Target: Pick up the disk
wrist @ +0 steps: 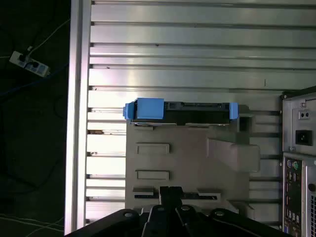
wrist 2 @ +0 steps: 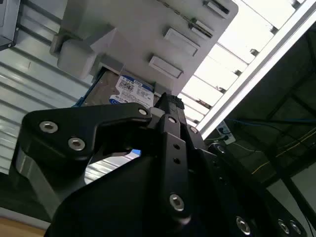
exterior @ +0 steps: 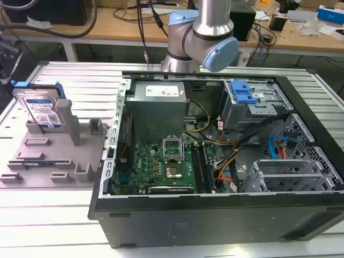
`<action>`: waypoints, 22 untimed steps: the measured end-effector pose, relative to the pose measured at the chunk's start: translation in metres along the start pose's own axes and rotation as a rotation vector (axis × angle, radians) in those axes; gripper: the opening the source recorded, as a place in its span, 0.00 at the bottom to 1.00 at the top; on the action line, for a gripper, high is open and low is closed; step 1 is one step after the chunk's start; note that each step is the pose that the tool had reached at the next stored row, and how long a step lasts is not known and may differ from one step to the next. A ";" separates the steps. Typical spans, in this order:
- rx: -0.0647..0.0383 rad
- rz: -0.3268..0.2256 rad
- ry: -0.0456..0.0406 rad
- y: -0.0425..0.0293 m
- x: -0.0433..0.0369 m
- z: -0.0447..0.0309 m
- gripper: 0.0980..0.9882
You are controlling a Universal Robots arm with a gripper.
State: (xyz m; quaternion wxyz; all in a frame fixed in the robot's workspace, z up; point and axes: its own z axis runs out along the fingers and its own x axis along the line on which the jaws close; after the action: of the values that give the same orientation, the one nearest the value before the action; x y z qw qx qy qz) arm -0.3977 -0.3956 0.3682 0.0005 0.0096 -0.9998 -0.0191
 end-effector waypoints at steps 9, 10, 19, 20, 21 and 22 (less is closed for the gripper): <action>0.000 0.000 -0.0001 0.0000 0.0000 0.0000 0.01; 0.000 0.000 -0.0001 0.0000 0.0000 0.0000 0.01; 0.000 -0.233 0.0089 0.0000 0.0000 0.0006 0.01; 0.000 -0.268 0.0102 0.0000 0.0000 0.0008 0.01; 0.000 -0.308 0.0116 0.0000 0.0000 0.0010 0.01; 0.000 -0.349 0.0132 -0.0001 0.0000 0.0012 0.01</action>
State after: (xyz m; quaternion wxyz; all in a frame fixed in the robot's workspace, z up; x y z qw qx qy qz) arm -0.3977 -0.3956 0.3670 0.0037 0.1829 -0.9829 -0.0186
